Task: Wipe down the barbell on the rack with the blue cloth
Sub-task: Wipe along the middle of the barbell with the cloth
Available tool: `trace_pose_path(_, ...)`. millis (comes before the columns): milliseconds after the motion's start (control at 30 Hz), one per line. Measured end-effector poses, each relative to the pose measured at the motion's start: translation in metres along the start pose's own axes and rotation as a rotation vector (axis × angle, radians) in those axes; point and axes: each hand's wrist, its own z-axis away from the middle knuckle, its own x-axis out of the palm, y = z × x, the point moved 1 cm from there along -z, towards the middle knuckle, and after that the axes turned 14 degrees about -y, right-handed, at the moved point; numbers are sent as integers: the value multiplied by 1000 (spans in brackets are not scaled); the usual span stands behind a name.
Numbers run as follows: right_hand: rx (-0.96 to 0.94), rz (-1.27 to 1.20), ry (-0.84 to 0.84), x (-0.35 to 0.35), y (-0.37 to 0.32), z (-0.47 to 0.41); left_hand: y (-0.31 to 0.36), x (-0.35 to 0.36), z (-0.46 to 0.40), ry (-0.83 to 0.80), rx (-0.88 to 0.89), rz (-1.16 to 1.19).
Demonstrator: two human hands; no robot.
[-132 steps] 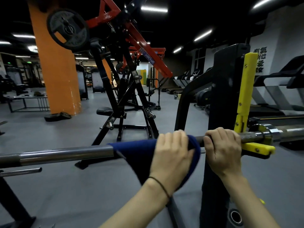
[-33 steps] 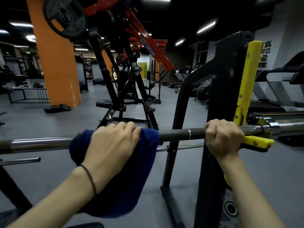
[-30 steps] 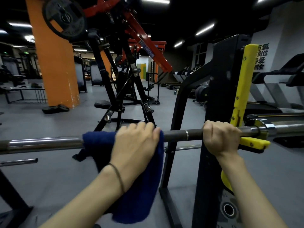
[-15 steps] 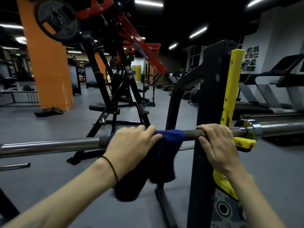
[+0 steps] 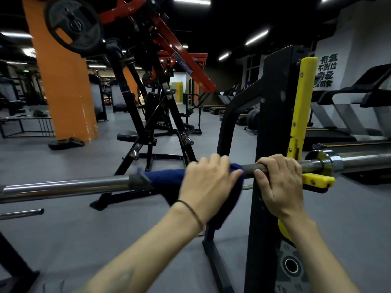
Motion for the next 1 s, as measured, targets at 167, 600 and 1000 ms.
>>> trace_pose_path(167, -68, 44, -29, -4, 10, 0, -19, -6, 11, -1, -6, 17)
trace_pose_path(600, 28, 3, 55, 5, -4, 1, 19, -3, -13, 16, -36, -12)
trace_pose_path(1000, 40, -10, 113, 10, -5, 1, -96, -33, 73, -50, -105, -143)
